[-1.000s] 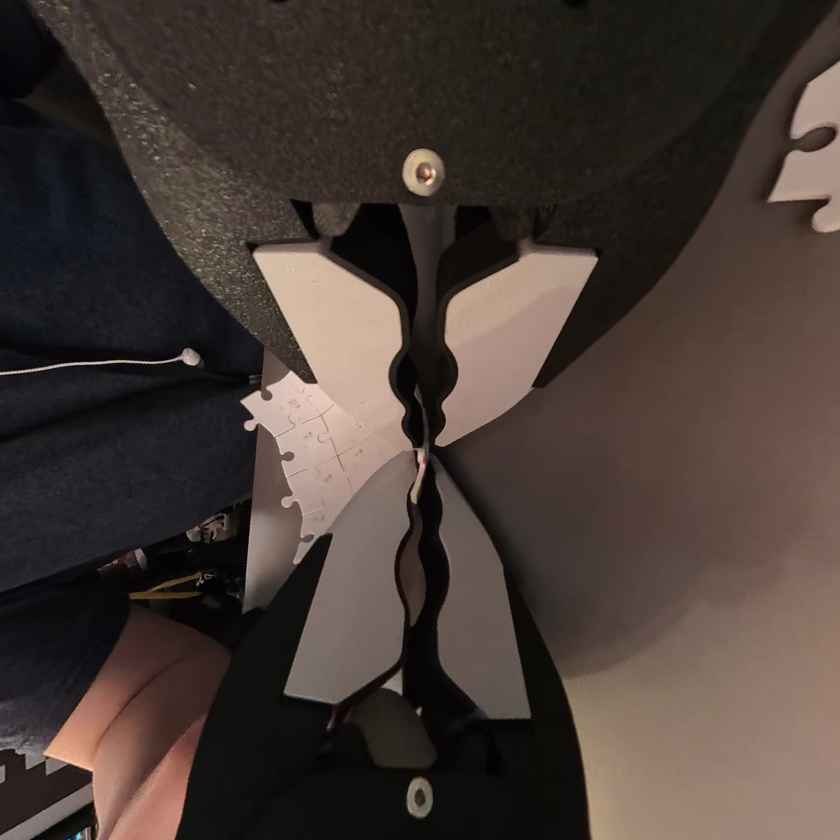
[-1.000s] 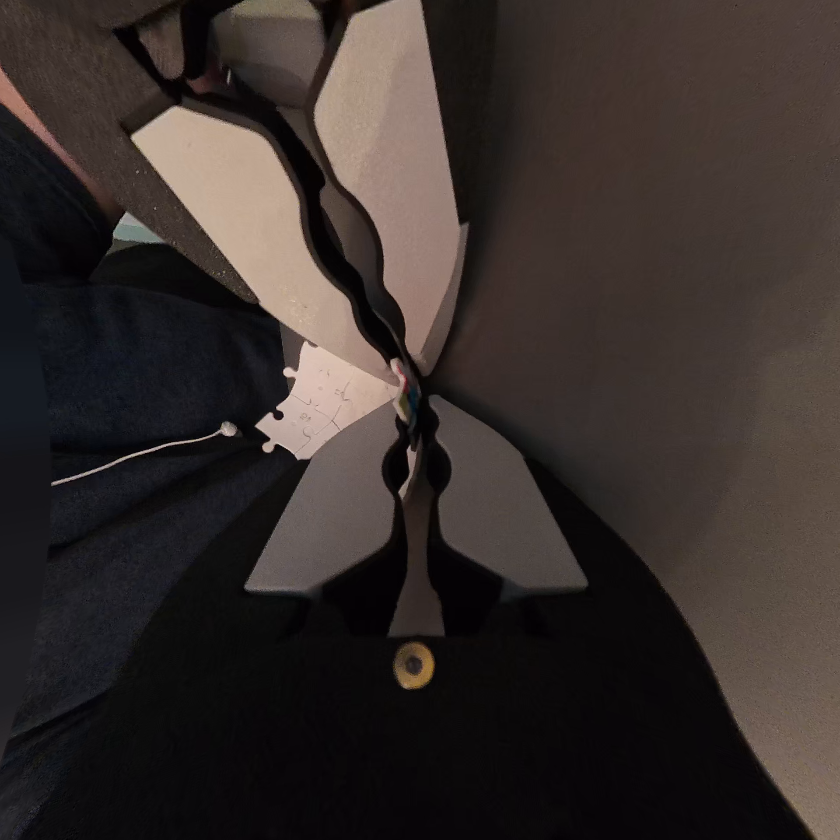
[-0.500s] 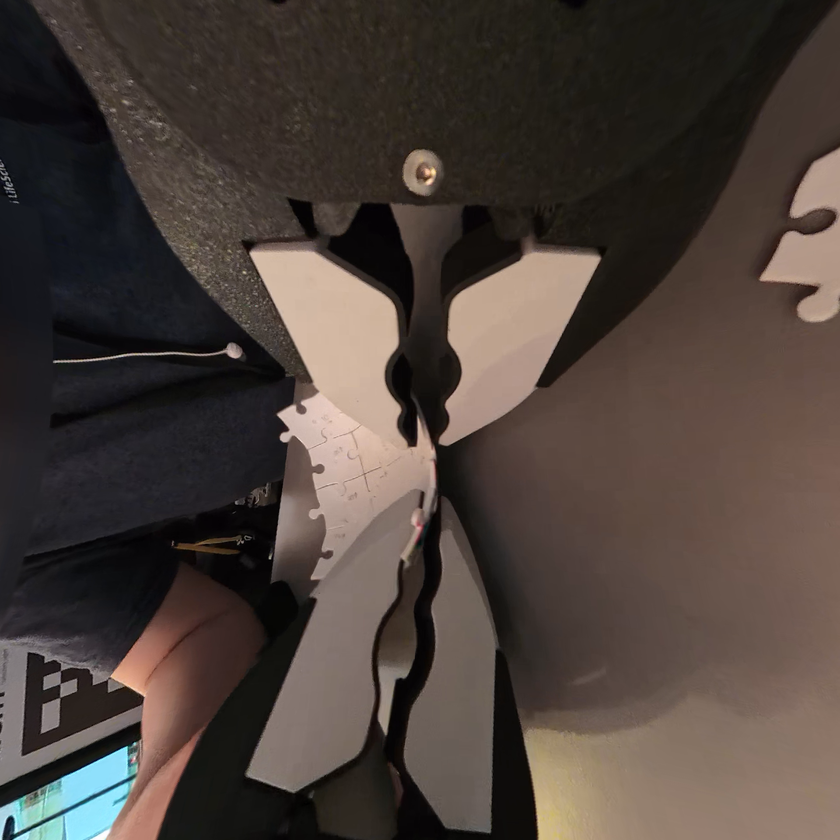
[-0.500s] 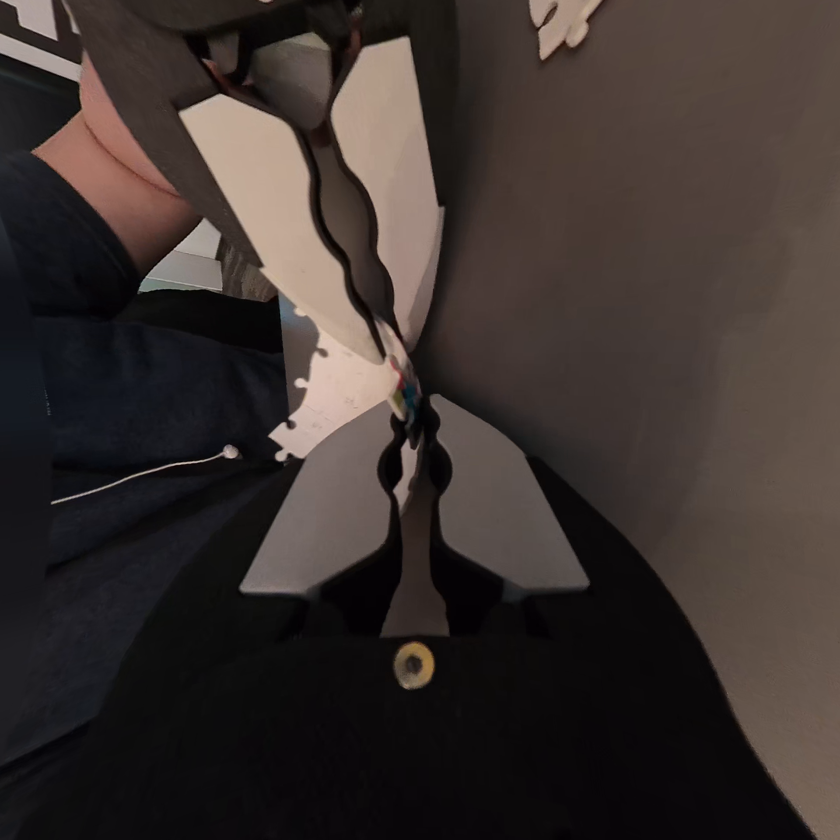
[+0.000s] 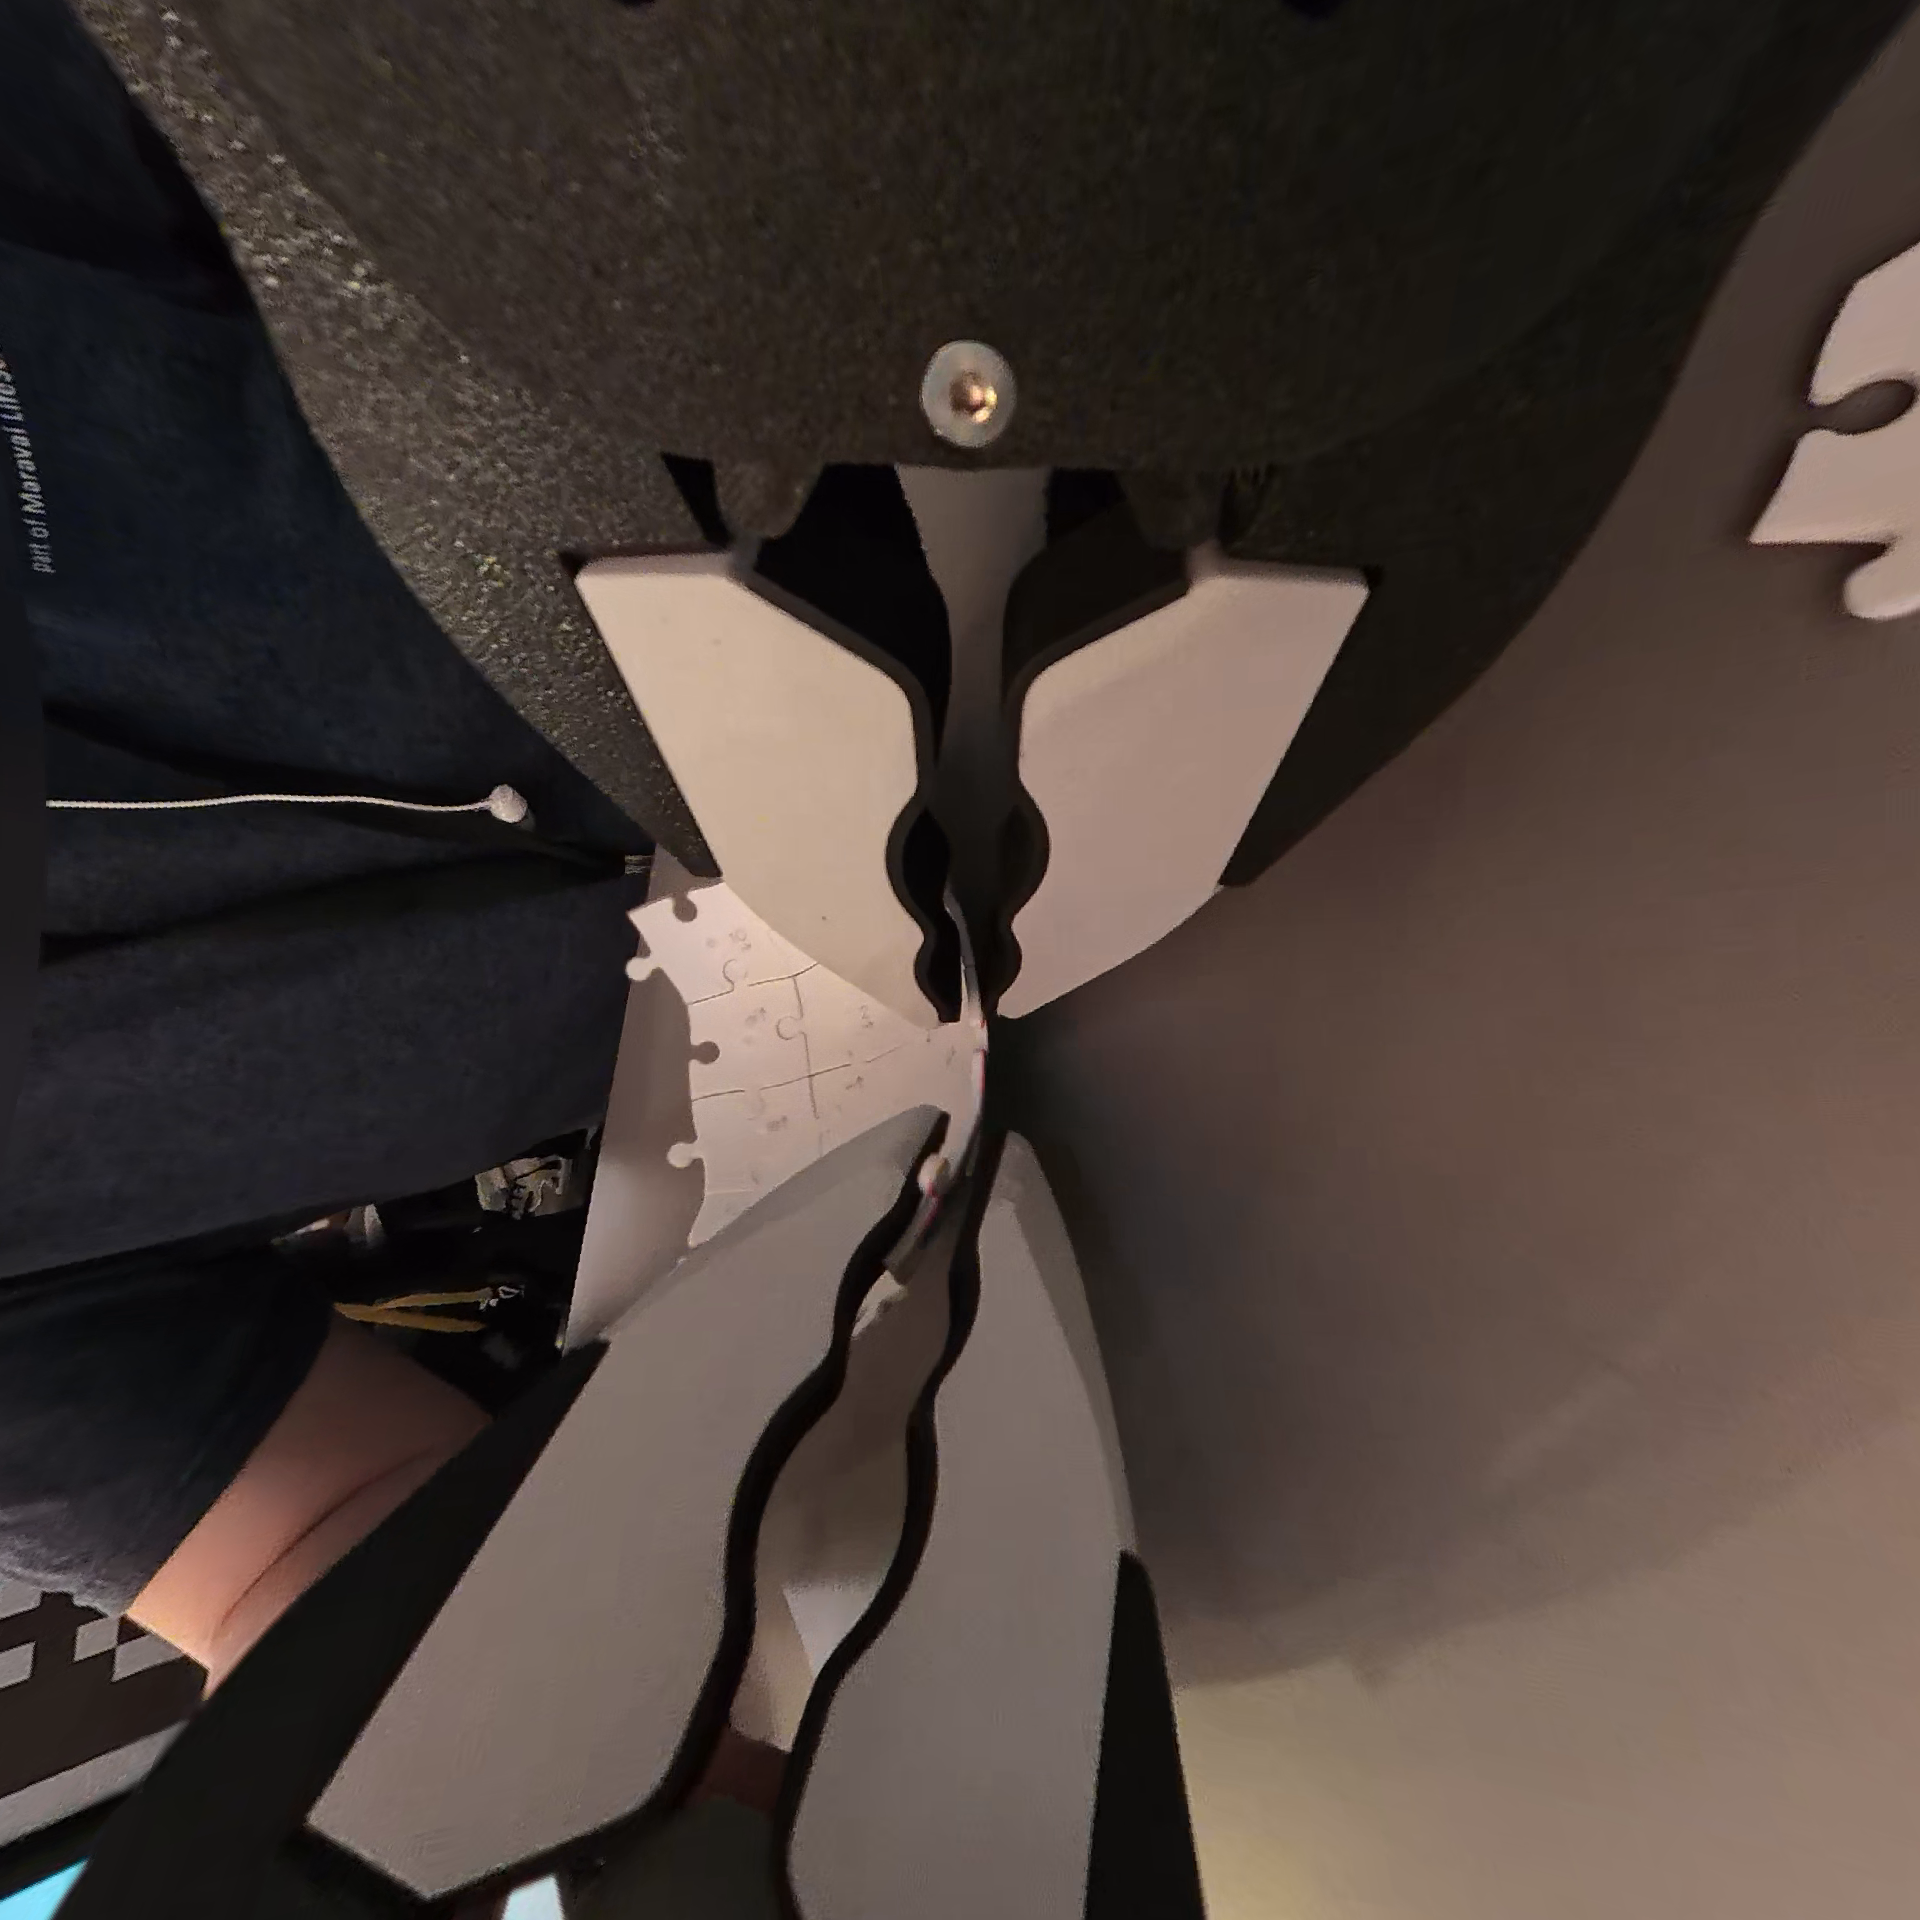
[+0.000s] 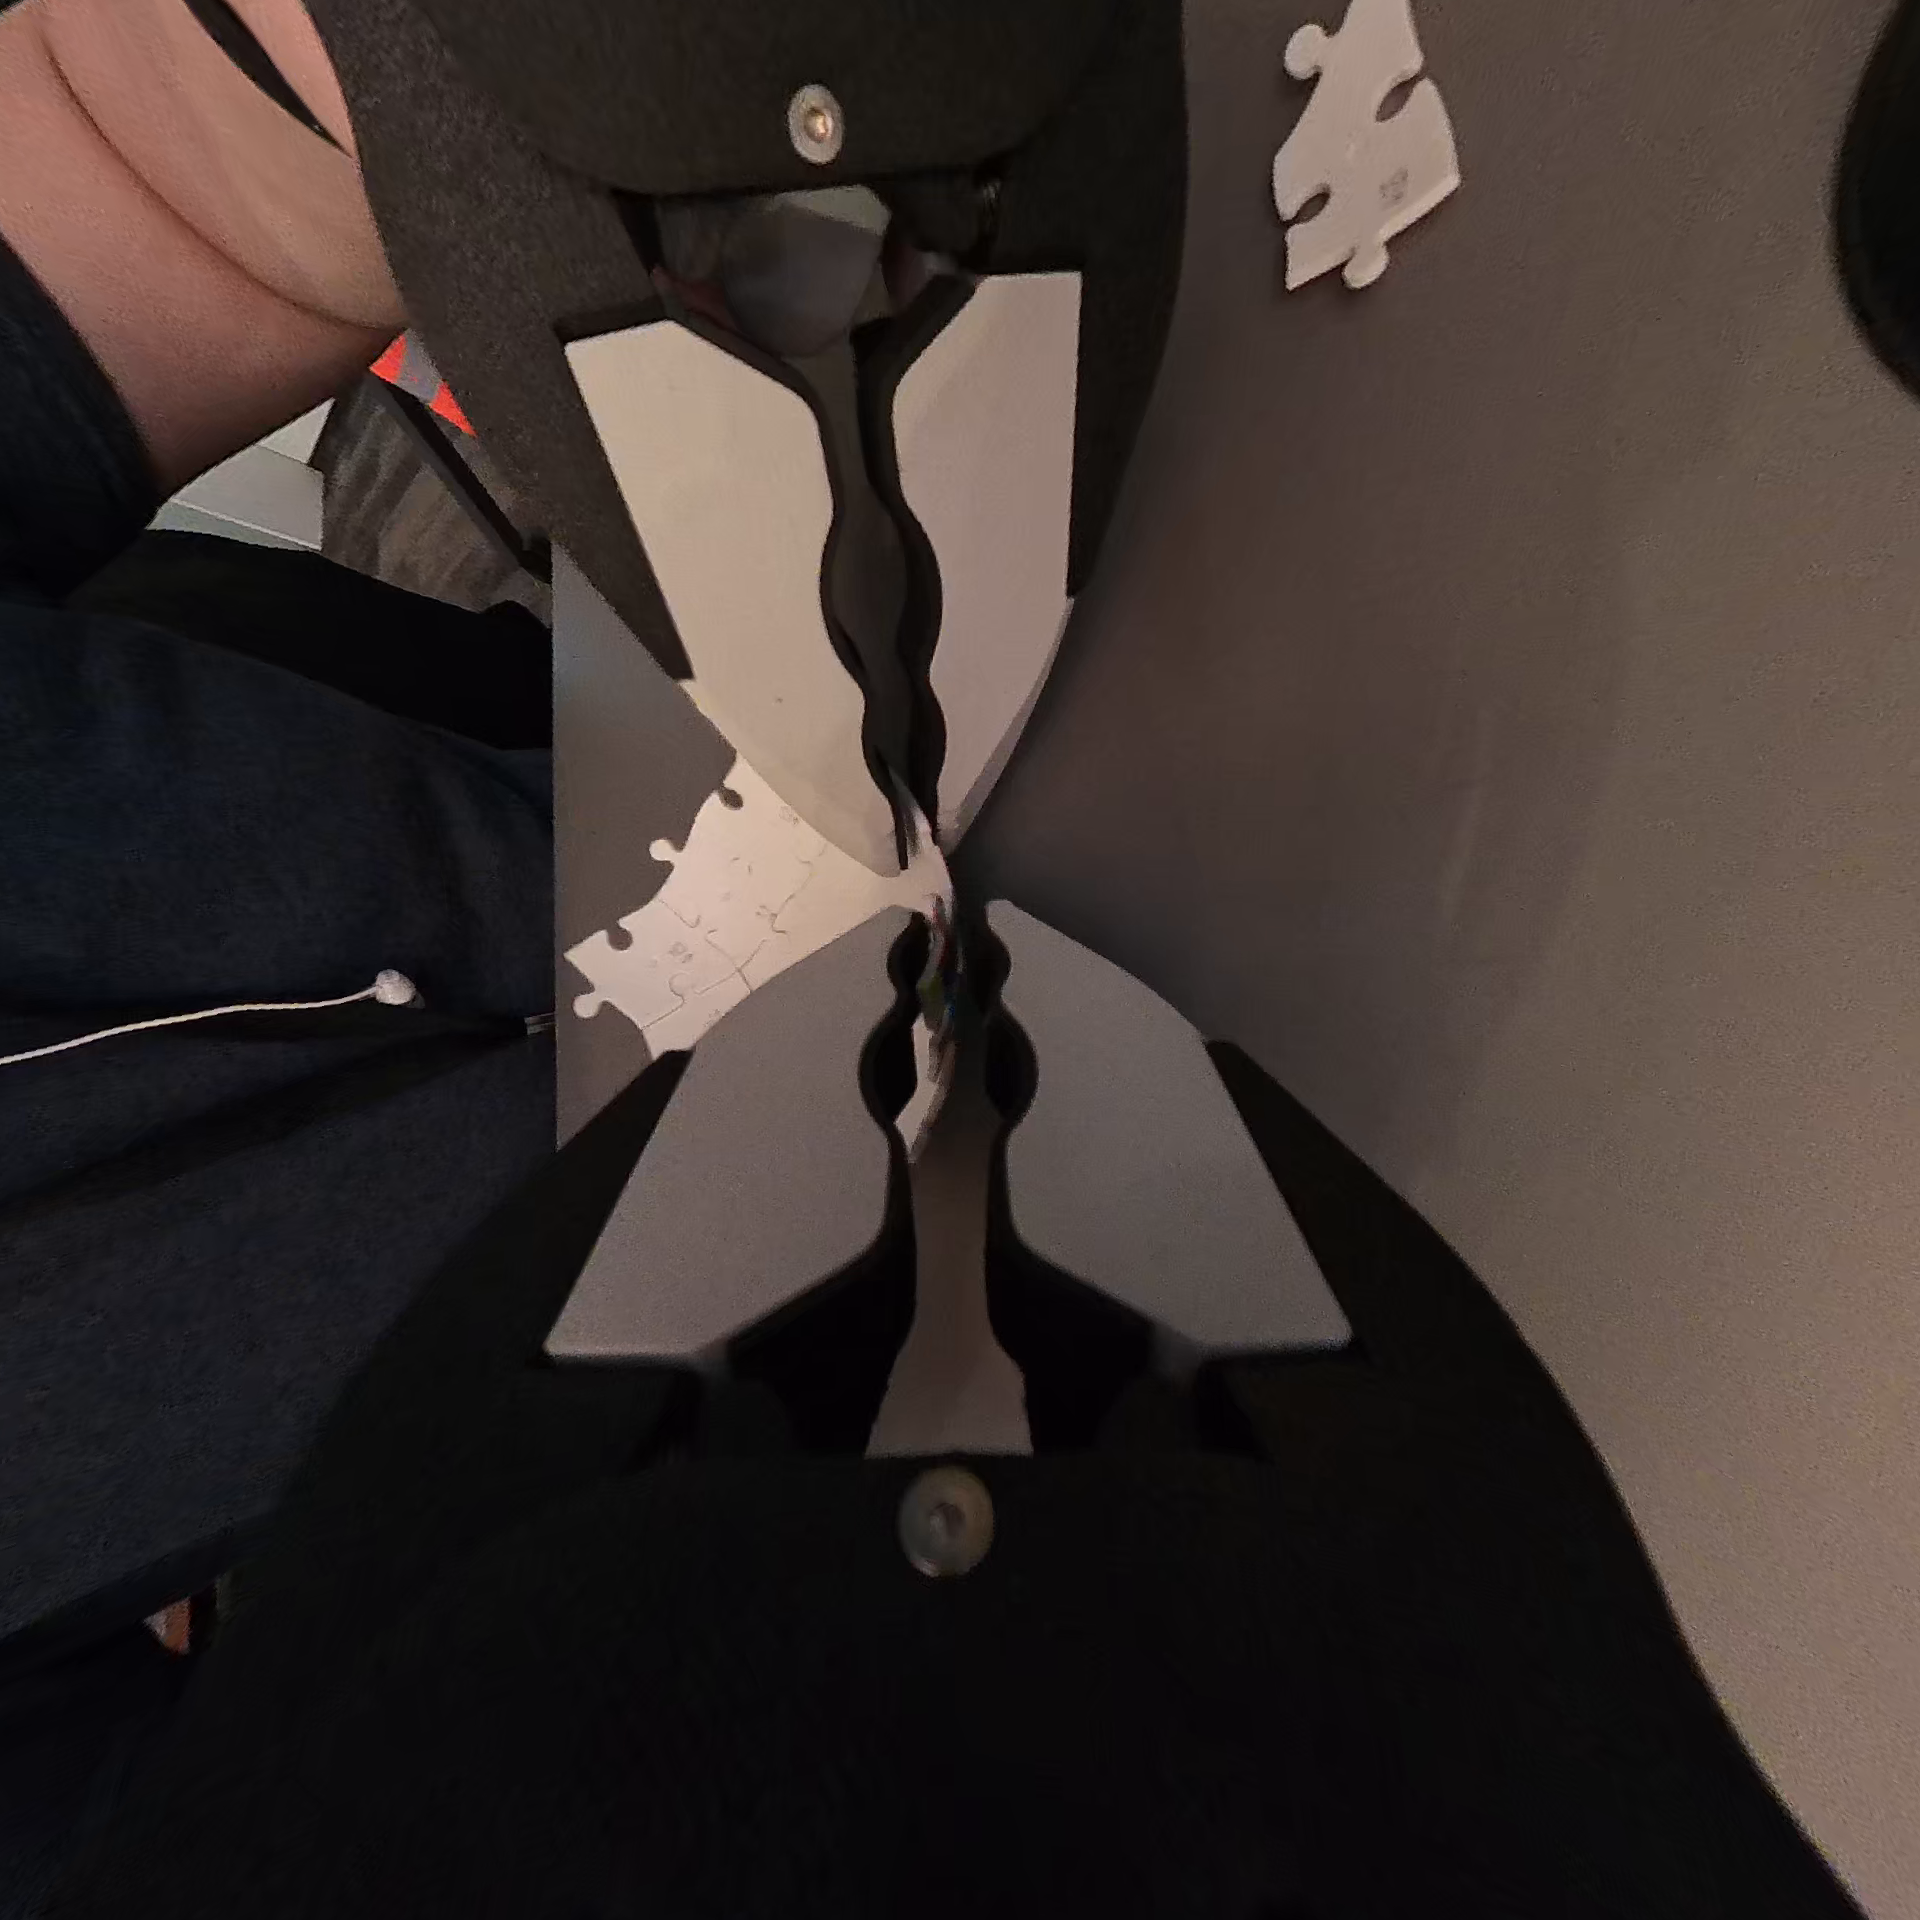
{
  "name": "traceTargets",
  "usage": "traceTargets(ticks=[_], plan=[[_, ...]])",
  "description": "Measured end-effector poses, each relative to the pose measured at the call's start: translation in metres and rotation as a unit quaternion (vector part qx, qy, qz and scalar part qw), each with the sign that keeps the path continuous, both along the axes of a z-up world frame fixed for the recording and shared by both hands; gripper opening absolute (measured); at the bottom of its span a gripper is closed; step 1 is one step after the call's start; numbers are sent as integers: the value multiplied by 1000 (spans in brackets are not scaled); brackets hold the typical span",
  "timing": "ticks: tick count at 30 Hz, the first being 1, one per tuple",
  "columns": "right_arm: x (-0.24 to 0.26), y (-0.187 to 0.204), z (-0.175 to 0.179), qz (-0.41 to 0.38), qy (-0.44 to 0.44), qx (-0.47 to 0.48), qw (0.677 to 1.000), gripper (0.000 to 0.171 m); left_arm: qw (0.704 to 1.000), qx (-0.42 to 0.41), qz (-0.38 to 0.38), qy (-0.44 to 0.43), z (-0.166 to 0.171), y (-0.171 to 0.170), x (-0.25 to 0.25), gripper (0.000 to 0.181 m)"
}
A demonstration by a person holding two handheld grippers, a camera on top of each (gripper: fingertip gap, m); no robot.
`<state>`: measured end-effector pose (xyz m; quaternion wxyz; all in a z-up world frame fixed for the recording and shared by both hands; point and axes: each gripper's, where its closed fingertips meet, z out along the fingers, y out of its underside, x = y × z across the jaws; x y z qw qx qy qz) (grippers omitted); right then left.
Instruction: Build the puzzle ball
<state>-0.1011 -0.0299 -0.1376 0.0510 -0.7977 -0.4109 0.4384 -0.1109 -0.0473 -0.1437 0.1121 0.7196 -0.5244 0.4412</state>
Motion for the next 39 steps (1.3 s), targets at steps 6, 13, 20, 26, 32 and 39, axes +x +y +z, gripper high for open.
traceTargets(ticks=[6,13,20,26,32,39], plan=[[3,0,-2,15,-20,19,1000,8,1000,-5,-4,4,0,-1,4,3],[3,-3,-1,18,-14,9,1000,4,1000,-4,-4,8,2,-1,6,3],[3,-8,-4,30,-32,33,998,4,1000,9,-20,17,-2,-6,5,3],[5,-5,6,23,18,26,999,8,1000,0,-2,1,3,-1,5,2],[10,-6,-4,9,-11,5,1000,11,1000,8,4,10,0,1,3,3],[10,-3,-3,-7,-7,2,1000,10,1000,-9,19,-5,4,3,5,3]])
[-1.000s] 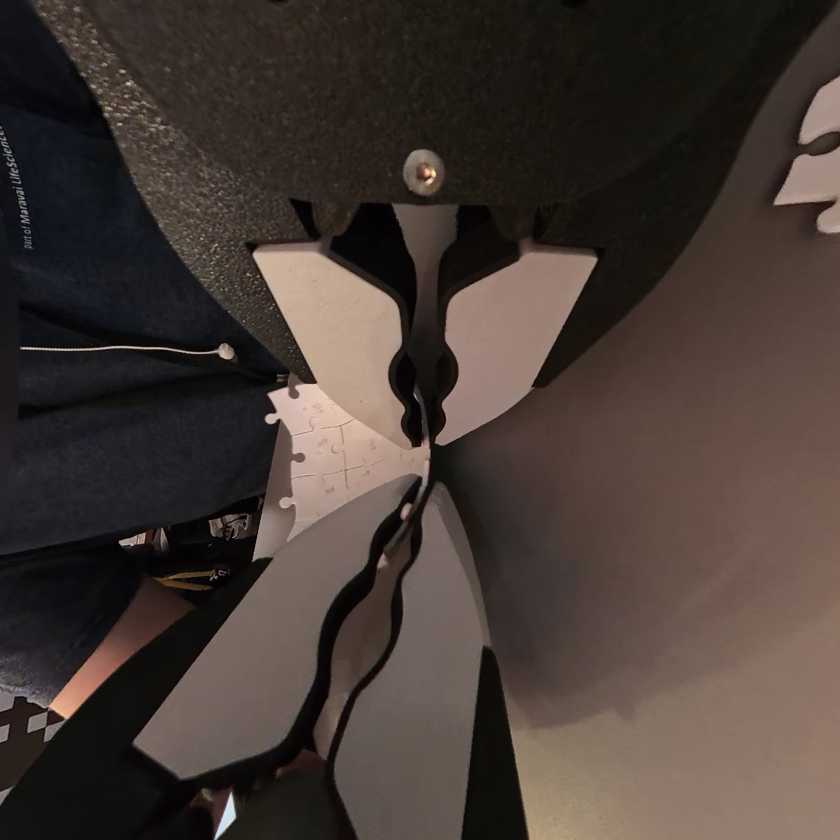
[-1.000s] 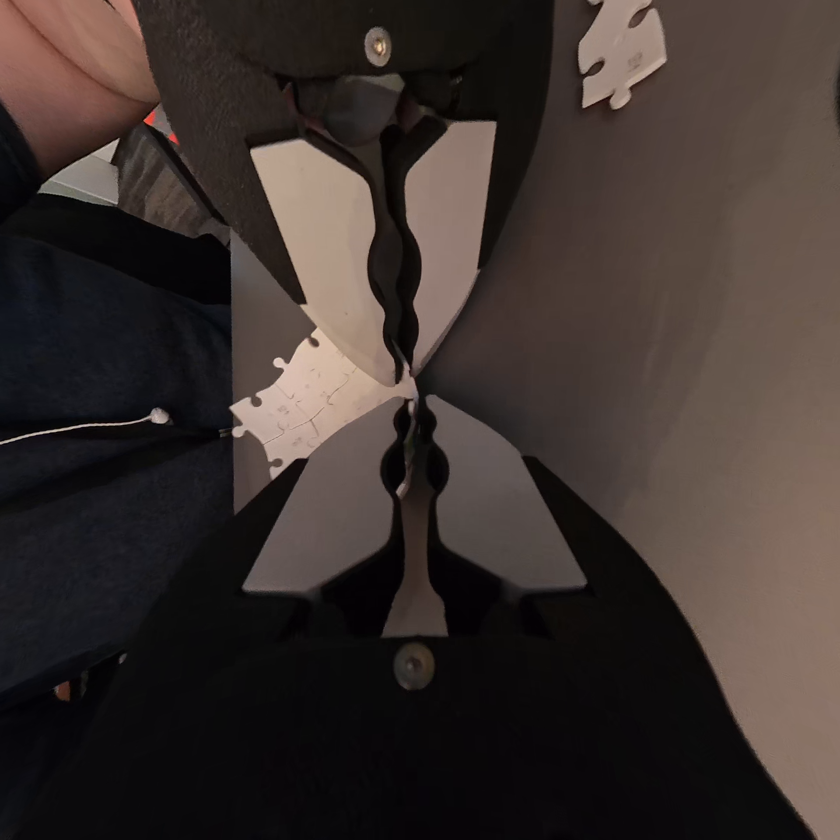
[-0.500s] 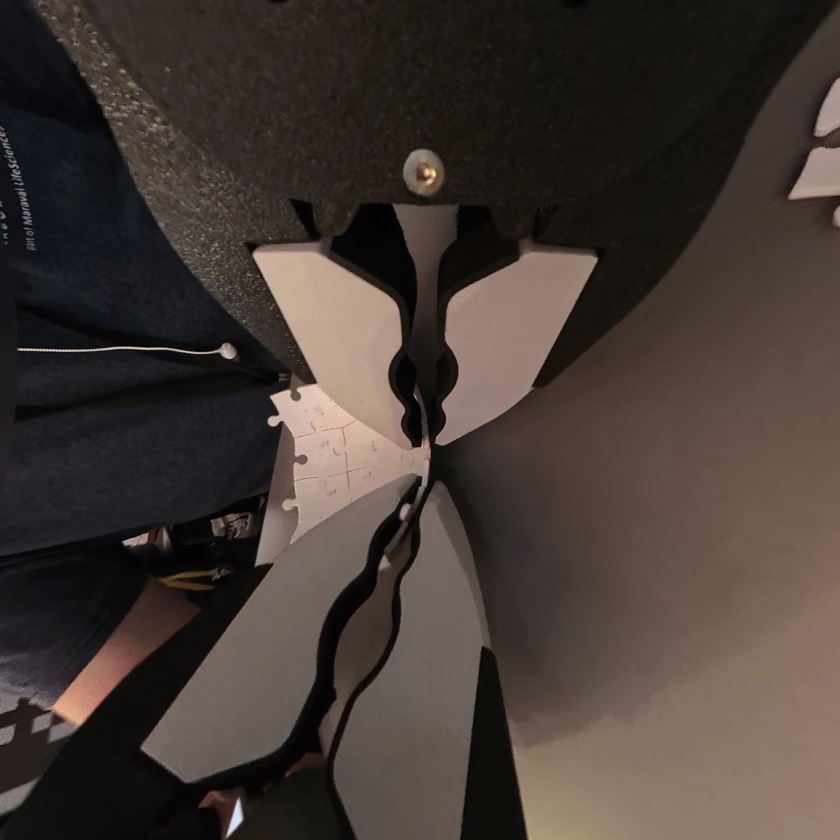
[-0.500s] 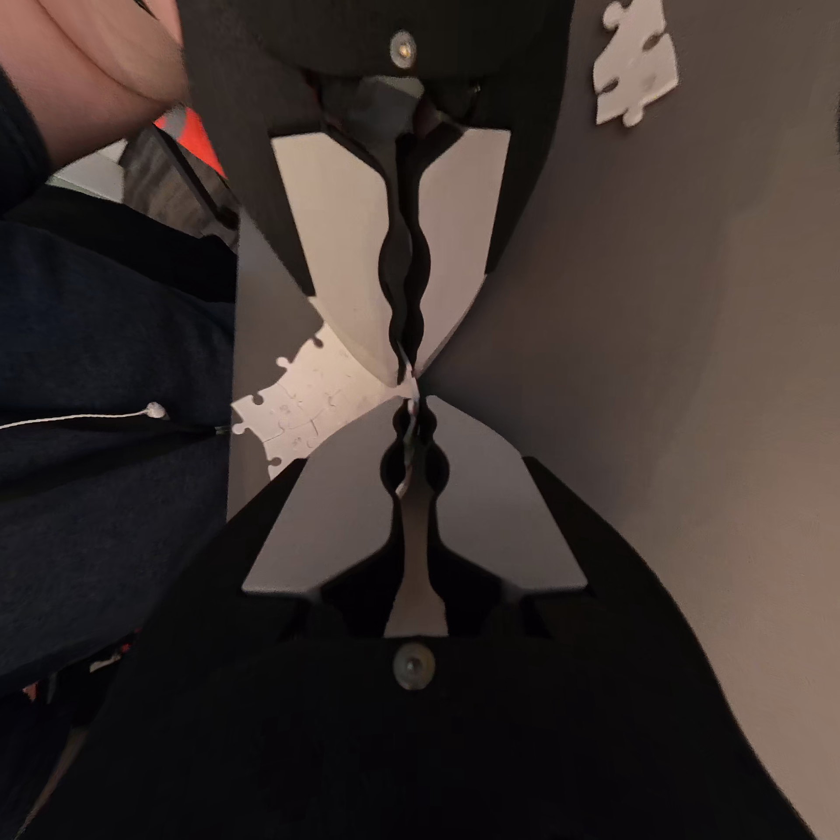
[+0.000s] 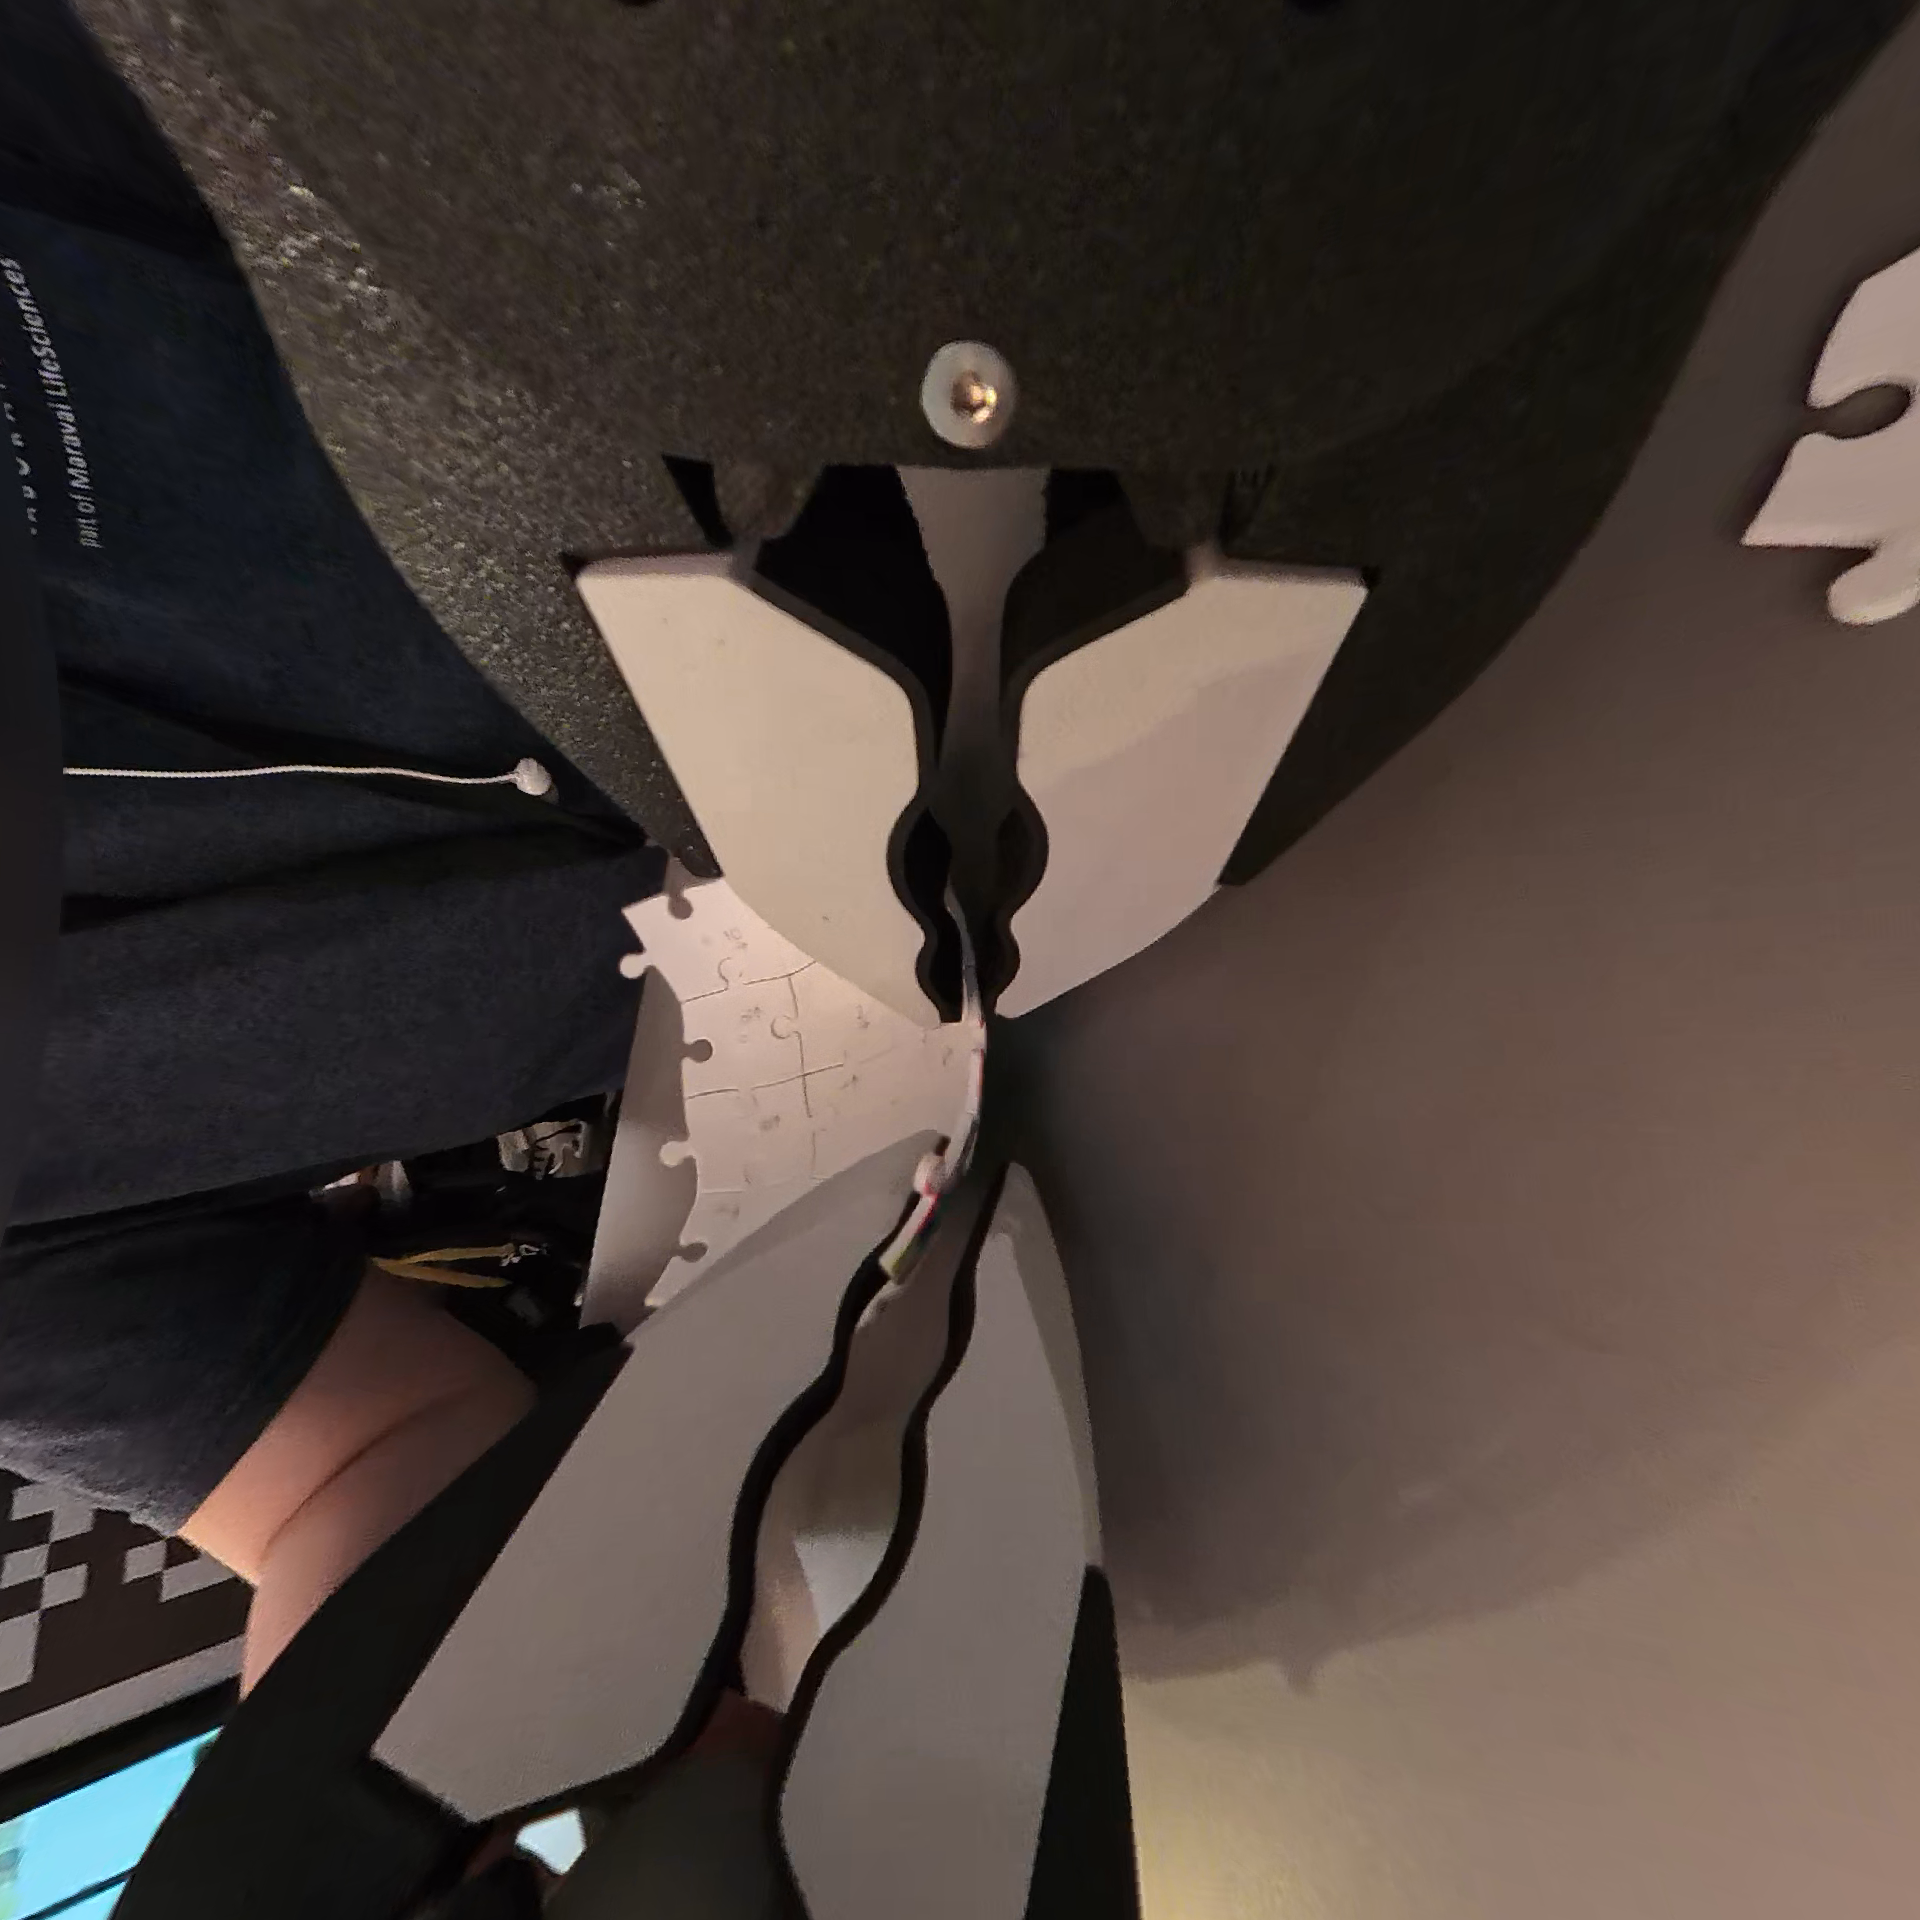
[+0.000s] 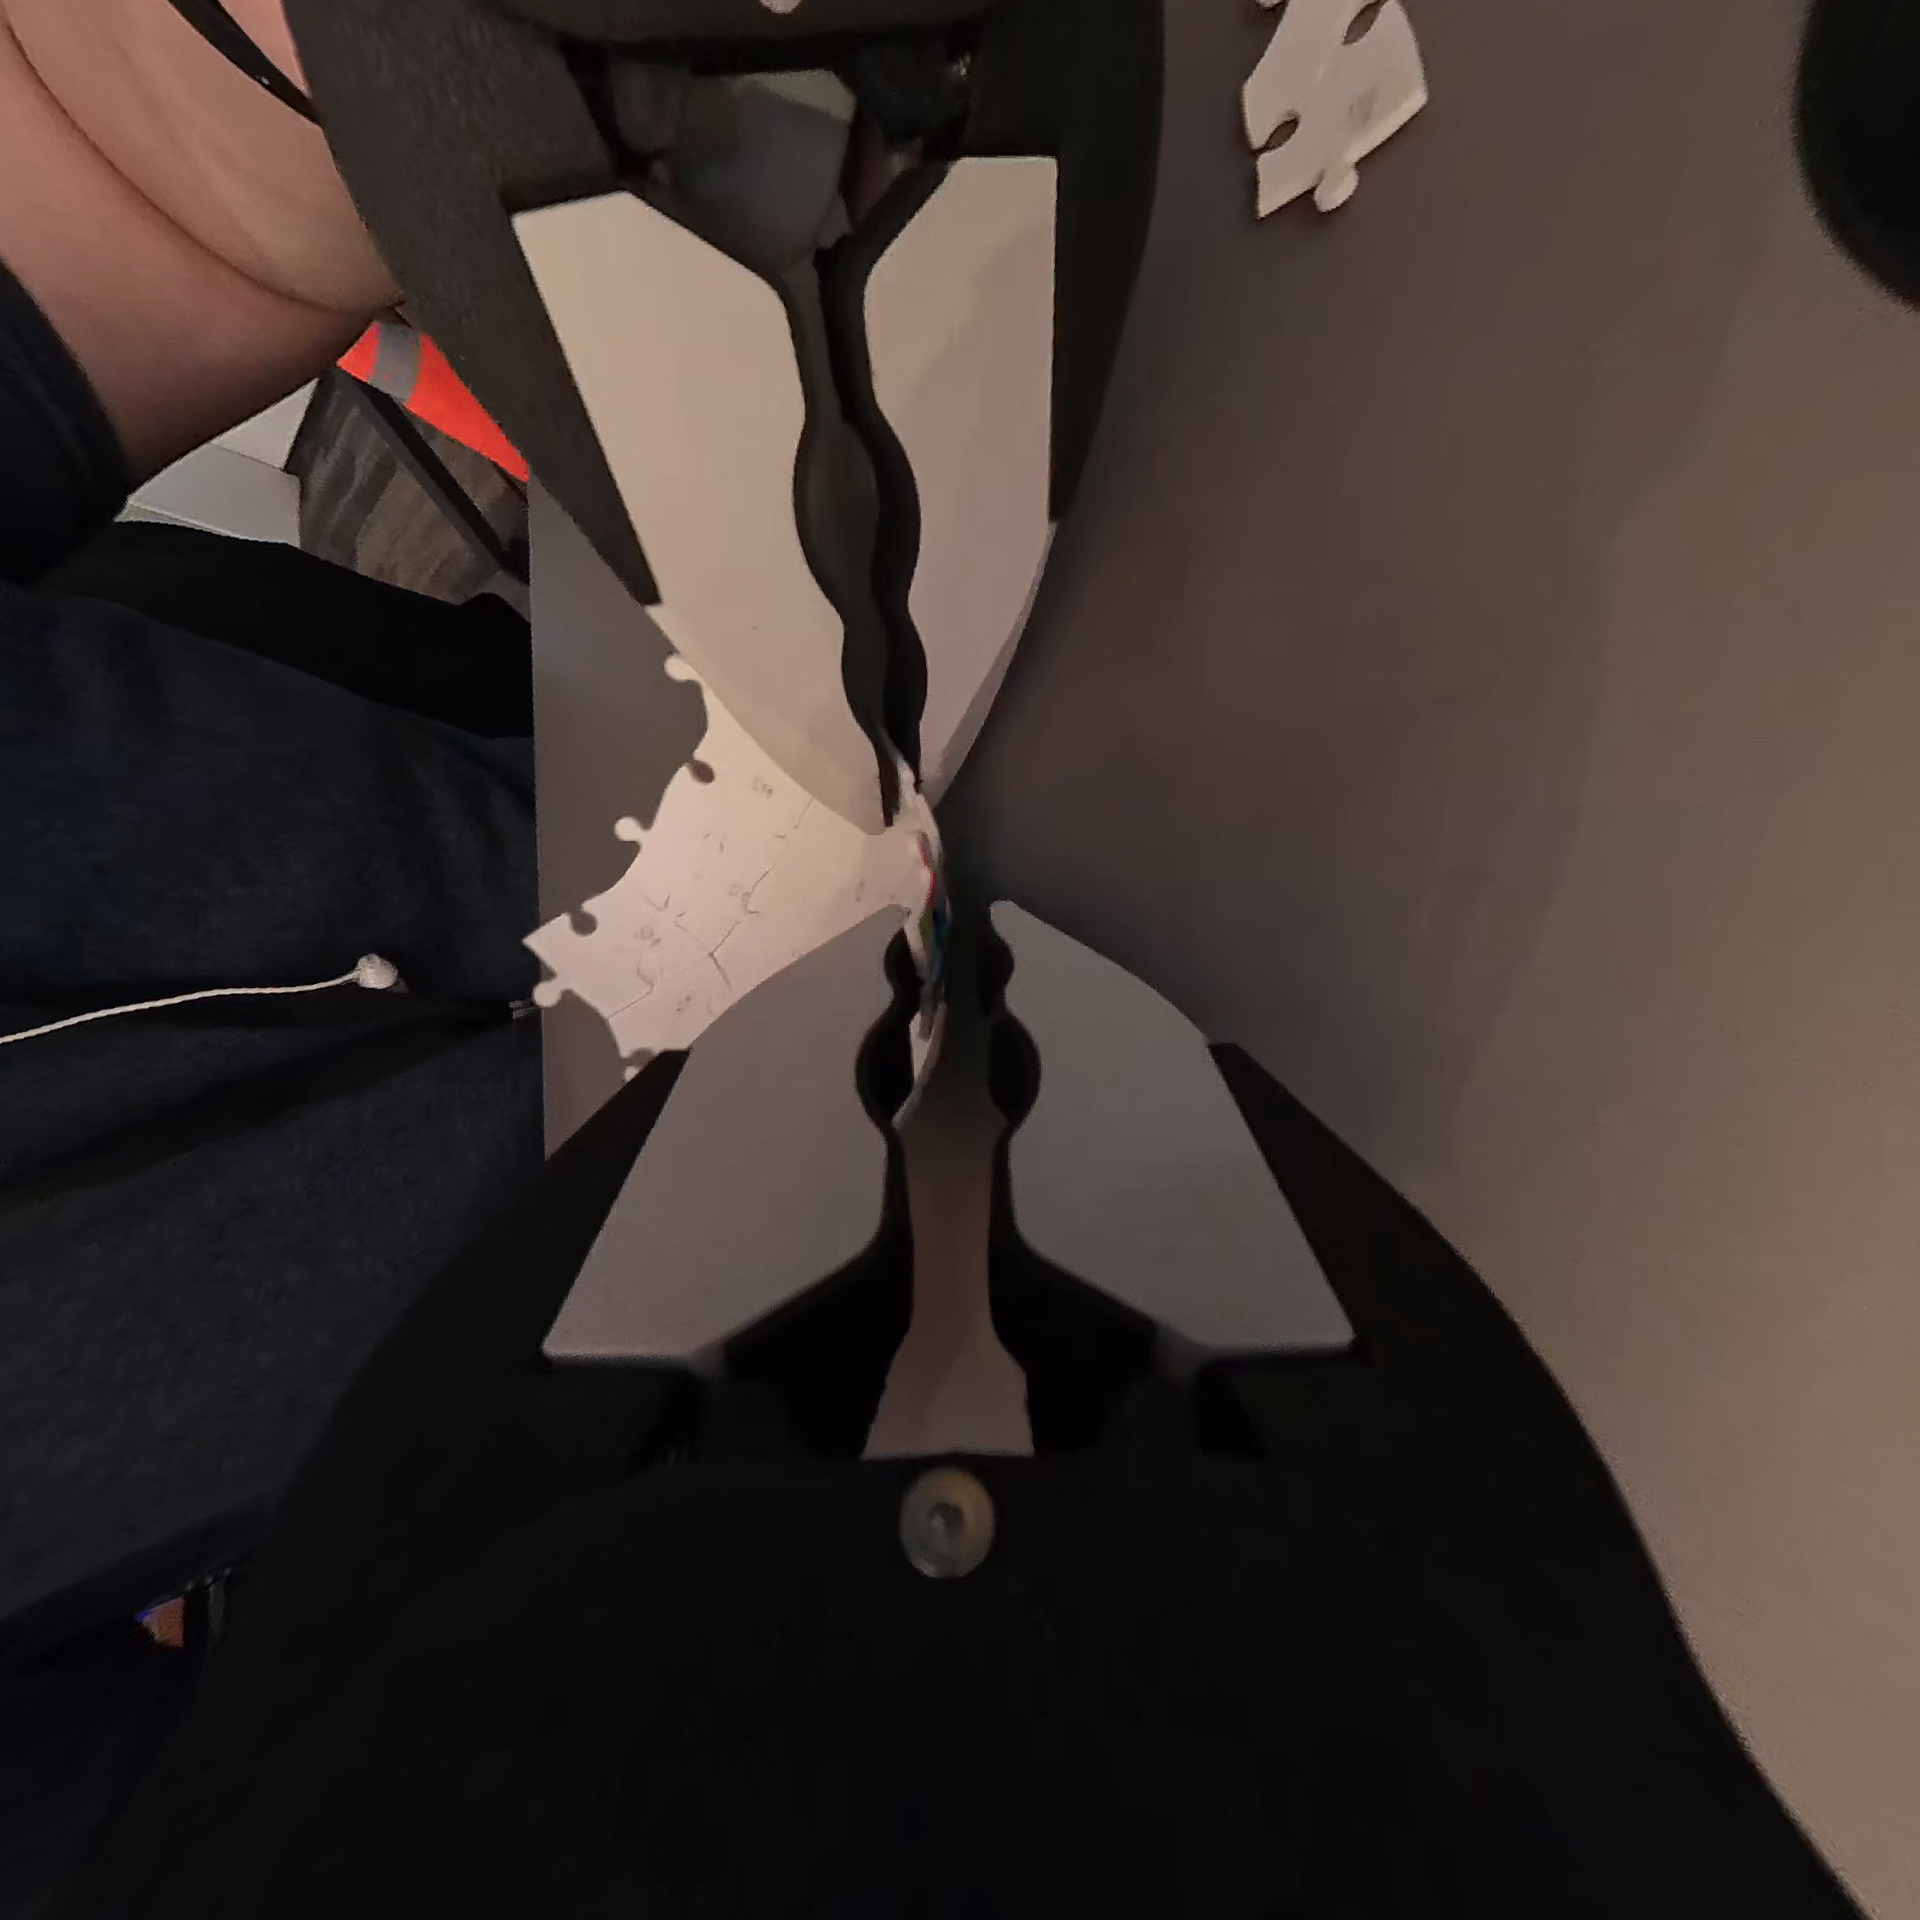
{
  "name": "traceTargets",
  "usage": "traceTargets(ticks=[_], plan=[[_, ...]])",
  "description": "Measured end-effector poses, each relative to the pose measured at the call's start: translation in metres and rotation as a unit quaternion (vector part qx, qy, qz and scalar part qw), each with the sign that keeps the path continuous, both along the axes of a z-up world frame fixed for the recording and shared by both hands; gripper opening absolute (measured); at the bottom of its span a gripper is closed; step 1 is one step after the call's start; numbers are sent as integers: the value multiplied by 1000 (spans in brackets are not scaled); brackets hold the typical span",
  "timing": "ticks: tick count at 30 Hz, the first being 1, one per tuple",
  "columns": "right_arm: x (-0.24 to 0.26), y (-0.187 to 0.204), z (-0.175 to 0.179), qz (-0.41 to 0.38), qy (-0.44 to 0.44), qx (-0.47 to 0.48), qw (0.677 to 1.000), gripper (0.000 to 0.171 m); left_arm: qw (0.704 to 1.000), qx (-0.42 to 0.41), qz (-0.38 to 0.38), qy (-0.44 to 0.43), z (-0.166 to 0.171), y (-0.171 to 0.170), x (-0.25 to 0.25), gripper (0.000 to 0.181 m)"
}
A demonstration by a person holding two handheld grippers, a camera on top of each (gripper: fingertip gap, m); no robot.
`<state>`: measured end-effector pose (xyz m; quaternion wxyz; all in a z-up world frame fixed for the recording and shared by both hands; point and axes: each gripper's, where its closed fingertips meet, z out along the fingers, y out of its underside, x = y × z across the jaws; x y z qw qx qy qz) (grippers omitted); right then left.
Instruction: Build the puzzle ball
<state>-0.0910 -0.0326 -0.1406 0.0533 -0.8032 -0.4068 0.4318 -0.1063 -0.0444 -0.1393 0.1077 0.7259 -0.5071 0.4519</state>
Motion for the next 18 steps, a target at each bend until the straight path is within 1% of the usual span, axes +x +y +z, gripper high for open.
traceTargets(ticks=[1,2,8,15,18], plan=[[-1,-1,-1,2,0,-2,1000,9,1000,-3,1,-1,1,0,1,3],[-2,-3,0,7,3,-5,1000,5,1000,-2,-1,-1,1,-1,0,4],[-1,0,2,4,-12,23,1000,3,1000,-1,4,-5,3,1,2,4],[-2,-6,-4,7,-28,2,1000,4,1000,5,-10,13,-4,-3,-1,4],[-4,-4,-3,14,-11,12,1000,4,1000,-3,-1,11,-3,-2,-1,4]])
